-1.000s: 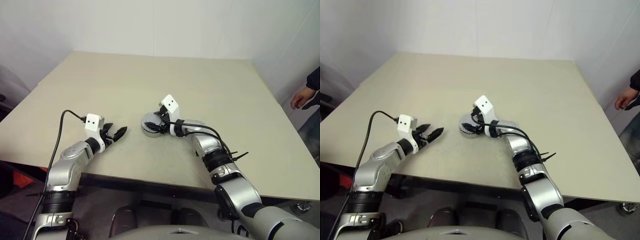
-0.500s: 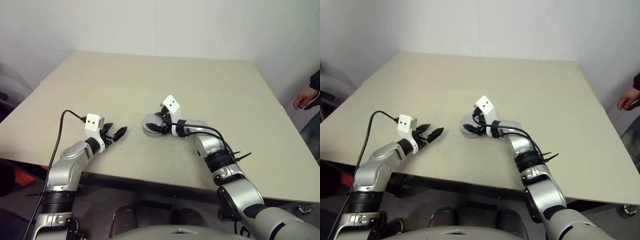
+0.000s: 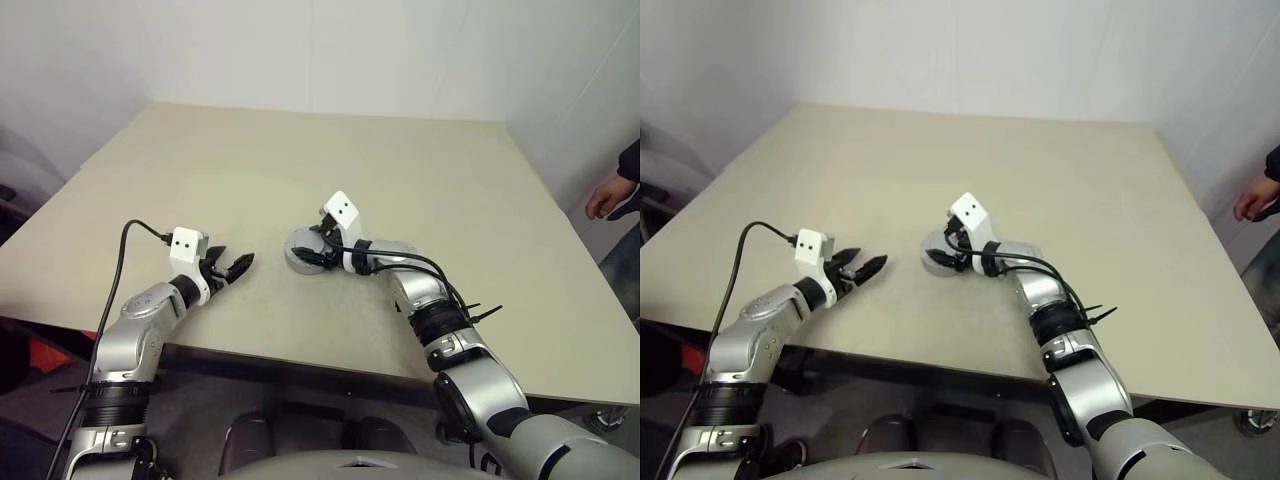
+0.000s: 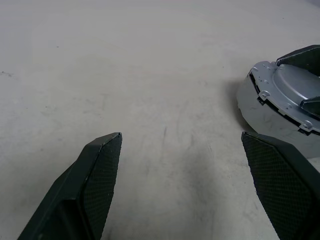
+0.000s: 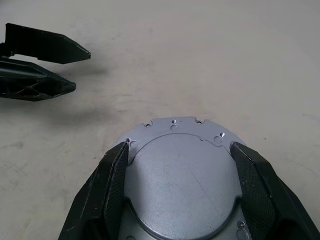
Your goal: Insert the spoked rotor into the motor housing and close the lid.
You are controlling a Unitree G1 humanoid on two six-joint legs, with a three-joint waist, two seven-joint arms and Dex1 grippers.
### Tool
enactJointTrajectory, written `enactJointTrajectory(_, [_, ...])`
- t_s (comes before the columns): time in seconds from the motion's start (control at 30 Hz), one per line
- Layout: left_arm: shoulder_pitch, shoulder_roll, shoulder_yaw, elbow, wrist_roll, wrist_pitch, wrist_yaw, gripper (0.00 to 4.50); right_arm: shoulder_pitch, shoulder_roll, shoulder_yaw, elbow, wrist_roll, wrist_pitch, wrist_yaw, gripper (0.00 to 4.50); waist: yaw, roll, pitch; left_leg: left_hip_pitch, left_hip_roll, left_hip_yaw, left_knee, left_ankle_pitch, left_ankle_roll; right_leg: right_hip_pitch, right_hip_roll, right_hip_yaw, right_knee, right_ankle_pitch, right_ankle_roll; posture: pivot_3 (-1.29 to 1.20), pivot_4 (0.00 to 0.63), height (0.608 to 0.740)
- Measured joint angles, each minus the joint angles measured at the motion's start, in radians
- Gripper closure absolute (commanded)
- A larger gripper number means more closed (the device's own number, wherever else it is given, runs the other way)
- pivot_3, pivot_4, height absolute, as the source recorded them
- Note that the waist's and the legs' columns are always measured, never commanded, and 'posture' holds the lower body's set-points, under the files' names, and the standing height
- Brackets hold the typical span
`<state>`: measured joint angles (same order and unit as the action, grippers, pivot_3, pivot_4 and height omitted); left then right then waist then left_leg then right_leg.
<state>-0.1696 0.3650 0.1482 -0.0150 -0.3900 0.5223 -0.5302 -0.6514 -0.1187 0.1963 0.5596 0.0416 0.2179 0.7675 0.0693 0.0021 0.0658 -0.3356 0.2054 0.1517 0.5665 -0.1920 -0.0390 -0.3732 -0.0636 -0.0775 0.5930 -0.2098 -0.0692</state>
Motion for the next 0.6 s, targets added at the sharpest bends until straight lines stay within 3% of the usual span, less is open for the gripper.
enactJointTrajectory(0.6, [0.000, 0.000, 0.000, 0.000, 0.000, 0.000, 0.000, 0.46, 0.002, -0.006, 0.004, 0.005, -0.002, -0.005, 0.012, 1.35, 0.000, -0.003, -0.003, 0.001, 0.000, 0.000, 0.000, 0.000, 0.000, 0.002, 0.000, 0.000, 0.000, 0.000, 0.000, 0.00, 0.000, 0.740])
